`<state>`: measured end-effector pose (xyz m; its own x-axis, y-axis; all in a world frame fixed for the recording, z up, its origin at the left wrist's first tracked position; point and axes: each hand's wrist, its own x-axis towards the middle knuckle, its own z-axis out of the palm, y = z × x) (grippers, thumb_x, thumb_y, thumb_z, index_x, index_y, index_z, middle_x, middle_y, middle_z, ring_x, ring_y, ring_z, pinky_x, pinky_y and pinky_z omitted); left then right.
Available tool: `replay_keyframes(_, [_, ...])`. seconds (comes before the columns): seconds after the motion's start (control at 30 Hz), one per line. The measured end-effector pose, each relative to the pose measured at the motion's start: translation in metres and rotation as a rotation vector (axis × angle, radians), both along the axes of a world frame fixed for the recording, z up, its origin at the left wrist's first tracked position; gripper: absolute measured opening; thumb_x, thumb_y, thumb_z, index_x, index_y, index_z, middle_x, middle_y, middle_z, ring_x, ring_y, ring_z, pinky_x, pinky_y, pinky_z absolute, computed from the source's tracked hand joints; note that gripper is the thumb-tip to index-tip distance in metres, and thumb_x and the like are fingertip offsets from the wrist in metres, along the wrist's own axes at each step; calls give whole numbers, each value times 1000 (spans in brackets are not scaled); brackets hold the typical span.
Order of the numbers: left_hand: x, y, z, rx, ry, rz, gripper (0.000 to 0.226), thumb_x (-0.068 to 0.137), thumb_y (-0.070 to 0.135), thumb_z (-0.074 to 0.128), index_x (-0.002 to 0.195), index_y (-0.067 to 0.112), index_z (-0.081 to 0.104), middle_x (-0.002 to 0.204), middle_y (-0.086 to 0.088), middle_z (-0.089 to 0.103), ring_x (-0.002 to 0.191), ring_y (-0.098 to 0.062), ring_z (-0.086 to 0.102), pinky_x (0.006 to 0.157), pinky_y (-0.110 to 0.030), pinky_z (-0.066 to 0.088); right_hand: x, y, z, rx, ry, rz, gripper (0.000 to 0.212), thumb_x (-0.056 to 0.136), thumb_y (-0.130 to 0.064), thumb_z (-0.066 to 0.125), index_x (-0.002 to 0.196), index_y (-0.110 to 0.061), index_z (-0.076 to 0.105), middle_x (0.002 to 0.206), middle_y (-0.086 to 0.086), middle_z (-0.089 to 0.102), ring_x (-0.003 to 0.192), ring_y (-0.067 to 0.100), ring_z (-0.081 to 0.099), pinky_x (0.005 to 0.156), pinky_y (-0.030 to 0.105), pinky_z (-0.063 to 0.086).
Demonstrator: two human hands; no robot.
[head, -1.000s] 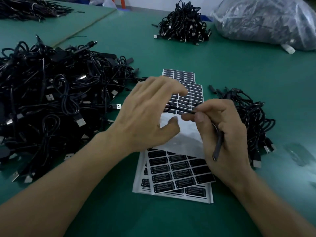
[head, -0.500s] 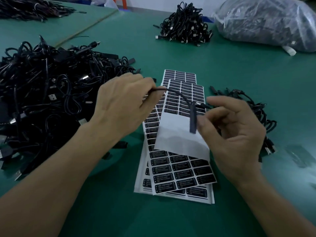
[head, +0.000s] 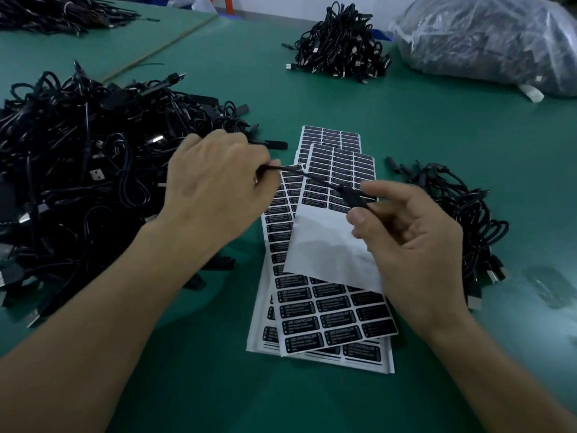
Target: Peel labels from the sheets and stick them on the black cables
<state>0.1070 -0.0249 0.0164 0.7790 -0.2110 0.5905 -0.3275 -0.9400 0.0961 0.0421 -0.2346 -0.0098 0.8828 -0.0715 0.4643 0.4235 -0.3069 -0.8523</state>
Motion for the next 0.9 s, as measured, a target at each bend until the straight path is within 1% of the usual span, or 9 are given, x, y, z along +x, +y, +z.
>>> replay_keyframes(0.1, [-1, 3, 1, 69, 106, 90, 30, 89, 40, 55, 82, 20, 75, 72, 5, 51, 74, -19, 43, 78, -35, 23, 1, -1, -1, -86, 16, -23, 24, 89, -12, 72, 97, -35, 69, 85, -16, 73, 82, 7, 70, 74, 23, 58])
replay_keyframes(0.2, [-7, -2, 5, 178, 228, 96, 48, 80, 66, 44, 91, 30, 74, 88, 6, 59, 87, -19, 50, 86, -40, 30, 2, 0, -2, -186, 56, 6, 27, 92, -12, 69, 94, -39, 68, 86, -17, 71, 82, 7, 67, 70, 21, 56])
replay_keyframes(0.27, [-12, -10, 6, 243, 269, -9, 66, 75, 79, 32, 107, 36, 71, 109, 9, 65, 105, -18, 55, 105, -46, 30, 2, 1, -2, -225, 80, 32, 27, 95, -13, 65, 96, -40, 68, 87, -18, 71, 86, 6, 67, 72, 20, 55])
replay_keyframes(0.33, [-18, -21, 6, 254, 276, -169, 70, 79, 81, 25, 111, 37, 69, 113, 14, 67, 111, -14, 58, 110, -45, 30, 1, 2, -2, -276, 52, 46, 27, 96, -11, 63, 100, -37, 68, 87, -24, 70, 90, -2, 66, 76, 11, 49])
replay_keyframes(0.43, [-22, -32, 2, 243, 294, -274, 64, 91, 69, 12, 90, 32, 64, 88, 17, 62, 89, -12, 58, 92, -37, 39, 1, 0, -1, -368, 17, -28, 21, 97, -10, 62, 104, -27, 73, 92, -26, 67, 90, -5, 63, 78, 8, 45])
replay_keyframes(0.53, [-19, -35, -5, 142, 304, -256, 39, 96, 53, 14, 83, 29, 42, 72, 14, 45, 73, -16, 48, 74, -34, 29, 0, -3, 2, -608, 75, -202, 24, 98, -24, 60, 119, -20, 70, 107, -9, 69, 102, 9, 57, 90, 23, 43])
replay_keyframes(0.6, [-18, -35, -8, 49, 301, -232, 33, 98, 49, 17, 85, 26, 37, 68, 13, 40, 66, -17, 43, 66, -34, 25, -2, -4, 5, -800, 207, -267, 42, 97, -42, 55, 133, -20, 60, 125, -2, 64, 118, 19, 47, 98, 30, 34])
replay_keyframes(0.7, [-20, -38, -15, -58, 317, -200, 31, 99, 47, 17, 89, 24, 35, 69, 10, 44, 61, -9, 42, 59, -35, 27, -5, -1, 10, -956, 392, -234, 68, 93, -67, 35, 143, -24, 46, 138, -3, 54, 131, 21, 34, 105, 39, 30])
replay_keyframes(0.9, [-20, -41, -19, -200, 278, -217, 29, 100, 43, 20, 85, 23, 36, 69, 8, 46, 61, -9, 44, 53, -35, 29, -2, -3, 8, -1043, 399, -96, 81, 86, -80, 17, 153, -37, 25, 157, -14, 33, 147, 8, 12, 112, 40, 8])
